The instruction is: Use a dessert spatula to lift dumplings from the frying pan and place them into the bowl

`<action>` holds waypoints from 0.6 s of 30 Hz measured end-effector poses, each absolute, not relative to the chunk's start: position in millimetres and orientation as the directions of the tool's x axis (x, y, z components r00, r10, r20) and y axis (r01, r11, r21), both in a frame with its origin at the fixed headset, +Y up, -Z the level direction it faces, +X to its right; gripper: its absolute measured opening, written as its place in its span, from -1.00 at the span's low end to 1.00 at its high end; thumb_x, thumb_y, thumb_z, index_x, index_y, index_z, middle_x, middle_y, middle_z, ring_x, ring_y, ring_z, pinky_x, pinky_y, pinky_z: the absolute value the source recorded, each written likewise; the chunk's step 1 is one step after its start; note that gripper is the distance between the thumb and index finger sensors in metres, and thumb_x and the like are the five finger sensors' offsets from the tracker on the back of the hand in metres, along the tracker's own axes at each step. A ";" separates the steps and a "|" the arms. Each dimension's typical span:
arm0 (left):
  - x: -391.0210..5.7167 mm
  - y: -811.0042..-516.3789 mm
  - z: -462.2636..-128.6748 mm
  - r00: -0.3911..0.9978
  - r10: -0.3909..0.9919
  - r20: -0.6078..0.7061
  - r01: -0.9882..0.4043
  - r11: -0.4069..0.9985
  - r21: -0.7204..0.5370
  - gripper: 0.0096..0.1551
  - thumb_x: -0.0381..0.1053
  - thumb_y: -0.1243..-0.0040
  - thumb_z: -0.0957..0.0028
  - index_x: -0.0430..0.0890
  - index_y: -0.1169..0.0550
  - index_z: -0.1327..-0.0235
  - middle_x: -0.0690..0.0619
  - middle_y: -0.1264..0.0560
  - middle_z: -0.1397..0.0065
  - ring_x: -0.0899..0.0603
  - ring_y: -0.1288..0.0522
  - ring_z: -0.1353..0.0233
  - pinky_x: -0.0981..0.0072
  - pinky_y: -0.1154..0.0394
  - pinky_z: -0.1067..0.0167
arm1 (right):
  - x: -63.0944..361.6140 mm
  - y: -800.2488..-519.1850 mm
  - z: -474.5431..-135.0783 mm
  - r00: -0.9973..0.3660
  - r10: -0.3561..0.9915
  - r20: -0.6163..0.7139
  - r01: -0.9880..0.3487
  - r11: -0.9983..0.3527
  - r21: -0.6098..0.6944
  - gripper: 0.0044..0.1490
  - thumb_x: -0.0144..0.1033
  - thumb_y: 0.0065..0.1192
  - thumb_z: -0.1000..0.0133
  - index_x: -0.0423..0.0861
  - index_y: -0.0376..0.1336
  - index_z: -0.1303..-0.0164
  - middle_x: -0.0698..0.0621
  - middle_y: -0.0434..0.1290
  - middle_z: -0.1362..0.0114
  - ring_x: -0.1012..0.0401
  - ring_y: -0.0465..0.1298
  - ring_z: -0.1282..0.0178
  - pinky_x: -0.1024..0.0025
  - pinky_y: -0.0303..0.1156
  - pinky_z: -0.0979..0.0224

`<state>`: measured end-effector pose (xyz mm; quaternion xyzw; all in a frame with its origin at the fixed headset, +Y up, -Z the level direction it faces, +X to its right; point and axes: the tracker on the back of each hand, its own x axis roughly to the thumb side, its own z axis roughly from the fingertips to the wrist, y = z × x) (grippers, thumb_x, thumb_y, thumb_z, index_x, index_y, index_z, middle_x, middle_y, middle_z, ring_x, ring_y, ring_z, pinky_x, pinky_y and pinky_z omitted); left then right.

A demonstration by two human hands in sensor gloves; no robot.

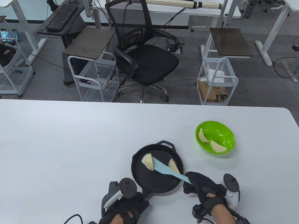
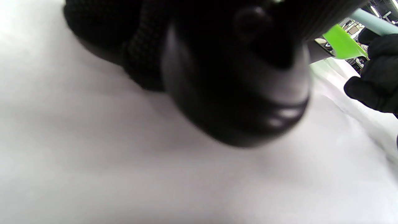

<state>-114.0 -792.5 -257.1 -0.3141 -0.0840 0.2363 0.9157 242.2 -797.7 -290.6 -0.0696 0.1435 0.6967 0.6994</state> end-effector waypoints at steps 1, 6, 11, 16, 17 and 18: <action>-114.0 -792.5 -257.1 0.874 0.485 0.005 -0.380 0.691 -0.615 -0.22 0.41 -0.11 -0.01 -0.03 -0.41 -0.37 0.19 -0.77 0.17 -0.03 -0.71 0.27 0.01 -0.56 0.07 | 243.8 -797.1 -290.4 0.001 0.956 -0.294 -0.996 0.028 0.087 -0.41 -0.22 0.26 -0.24 -0.32 0.31 -0.34 -0.21 0.62 -0.10 -0.14 0.63 0.02 -0.24 0.29 -0.43; -114.0 -792.5 -257.0 0.874 0.485 0.005 -0.380 0.691 -0.615 -0.21 0.41 -0.11 -0.01 -0.03 -0.41 -0.37 0.18 -0.77 0.17 -0.03 -0.71 0.27 0.01 -0.56 0.07 | 250.5 -795.7 -290.3 0.060 0.959 -0.278 -0.998 0.068 0.016 -0.41 -0.22 0.25 -0.24 -0.32 0.30 -0.34 -0.20 0.62 -0.11 -0.14 0.63 0.01 -0.24 0.29 -0.43; -113.9 -792.5 -257.1 0.875 0.484 0.006 -0.379 0.692 -0.615 -0.22 0.41 -0.11 -0.01 -0.04 -0.41 -0.37 0.18 -0.77 0.17 -0.03 -0.71 0.27 0.01 -0.56 0.07 | 257.0 -795.0 -290.1 0.105 0.959 -0.263 -0.994 0.096 -0.047 -0.40 -0.21 0.24 -0.24 -0.32 0.29 -0.35 -0.20 0.61 -0.12 -0.14 0.63 0.00 -0.24 0.29 -0.44; -113.8 -792.6 -257.0 0.875 0.483 0.005 -0.379 0.693 -0.614 -0.21 0.41 -0.11 -0.01 -0.03 -0.41 -0.37 0.19 -0.77 0.17 -0.03 -0.71 0.27 0.01 -0.56 0.07 | 263.4 -795.3 -290.4 0.153 0.958 -0.243 -0.985 0.129 -0.110 -0.39 -0.21 0.23 -0.24 -0.31 0.27 -0.37 -0.20 0.60 -0.15 -0.14 0.62 -0.02 -0.25 0.28 -0.44; -113.8 -792.6 -257.0 0.875 0.483 0.005 -0.379 0.693 -0.614 -0.22 0.41 -0.11 -0.01 -0.03 -0.41 -0.37 0.19 -0.77 0.17 -0.03 -0.71 0.27 0.01 -0.56 0.07 | 264.9 -795.3 -290.6 0.160 0.958 -0.239 -0.983 0.134 -0.122 -0.39 -0.21 0.22 -0.24 -0.31 0.26 -0.38 -0.20 0.59 -0.16 -0.14 0.62 -0.03 -0.25 0.28 -0.44; -113.8 -792.6 -257.0 0.875 0.483 0.005 -0.379 0.693 -0.614 -0.22 0.41 -0.11 -0.01 -0.03 -0.41 -0.37 0.19 -0.77 0.17 -0.03 -0.71 0.27 0.01 -0.56 0.07 | 266.6 -795.4 -290.7 0.173 0.957 -0.234 -0.980 0.145 -0.133 -0.38 -0.20 0.22 -0.24 -0.31 0.25 -0.39 -0.20 0.59 -0.17 -0.14 0.61 -0.04 -0.25 0.28 -0.45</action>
